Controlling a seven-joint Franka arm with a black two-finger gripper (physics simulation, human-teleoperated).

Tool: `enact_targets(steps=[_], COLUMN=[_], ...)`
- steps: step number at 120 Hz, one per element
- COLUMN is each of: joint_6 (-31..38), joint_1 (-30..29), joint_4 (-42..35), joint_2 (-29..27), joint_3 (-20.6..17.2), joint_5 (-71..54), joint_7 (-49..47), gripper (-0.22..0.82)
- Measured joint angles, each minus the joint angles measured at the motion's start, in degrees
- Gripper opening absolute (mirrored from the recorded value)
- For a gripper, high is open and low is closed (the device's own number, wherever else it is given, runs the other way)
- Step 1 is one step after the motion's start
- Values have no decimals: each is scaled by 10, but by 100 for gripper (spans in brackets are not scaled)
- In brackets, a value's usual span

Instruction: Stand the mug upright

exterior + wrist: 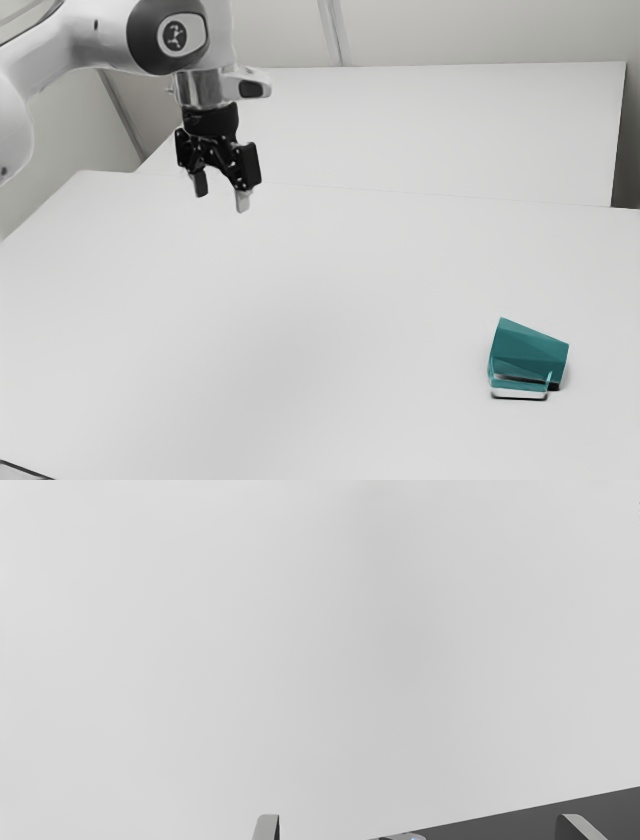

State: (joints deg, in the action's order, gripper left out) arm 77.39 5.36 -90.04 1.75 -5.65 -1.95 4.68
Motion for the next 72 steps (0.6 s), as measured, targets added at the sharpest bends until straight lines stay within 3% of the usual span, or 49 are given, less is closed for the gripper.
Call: enact_targets(steps=[15,34,58,72], joint_6=[71,169,320,388], joint_1=[-11,-32,-3,18], joint_4=[-7,-16,-209,-267], joint_2=[-2,45,-1,-14], joint_3=[11,13,11,10], joint_5=[3,49,172,271], joint_7=[11,16,1,-6], gripper=[60,60,60,60])
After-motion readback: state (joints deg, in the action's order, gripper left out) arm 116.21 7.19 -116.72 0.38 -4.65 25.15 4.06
